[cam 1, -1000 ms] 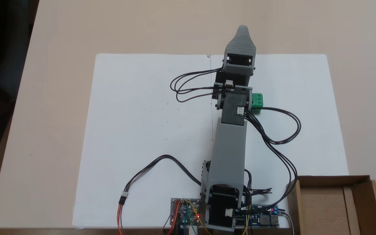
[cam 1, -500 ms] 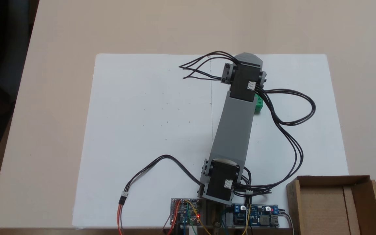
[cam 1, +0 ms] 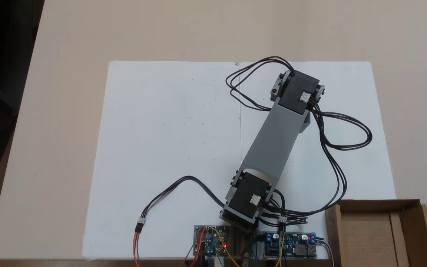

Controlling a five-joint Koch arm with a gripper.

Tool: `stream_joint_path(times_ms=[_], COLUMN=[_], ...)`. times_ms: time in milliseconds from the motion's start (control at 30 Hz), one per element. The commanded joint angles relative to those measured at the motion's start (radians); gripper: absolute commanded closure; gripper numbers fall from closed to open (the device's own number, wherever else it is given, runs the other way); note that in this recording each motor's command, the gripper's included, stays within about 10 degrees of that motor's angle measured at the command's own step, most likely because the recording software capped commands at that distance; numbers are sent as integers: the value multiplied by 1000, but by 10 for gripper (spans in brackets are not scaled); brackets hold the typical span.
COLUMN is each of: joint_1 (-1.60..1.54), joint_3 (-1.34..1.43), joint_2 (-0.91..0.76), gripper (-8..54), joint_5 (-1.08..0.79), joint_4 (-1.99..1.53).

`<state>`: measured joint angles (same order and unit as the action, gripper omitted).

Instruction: Grasp a green dice and put it in the bin.

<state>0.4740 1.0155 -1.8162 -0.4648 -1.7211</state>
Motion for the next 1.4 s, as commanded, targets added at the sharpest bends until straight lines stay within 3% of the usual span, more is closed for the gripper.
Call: stream_joint_path(times_ms=[0, 933, 1367], joint_1=[17, 18, 20], joint_3=[-75, -169, -166], joint_2=[2, 431, 462], gripper=[18, 19, 20], joint_5=[-100, -46, 3], joint_4=[-60, 179, 186])
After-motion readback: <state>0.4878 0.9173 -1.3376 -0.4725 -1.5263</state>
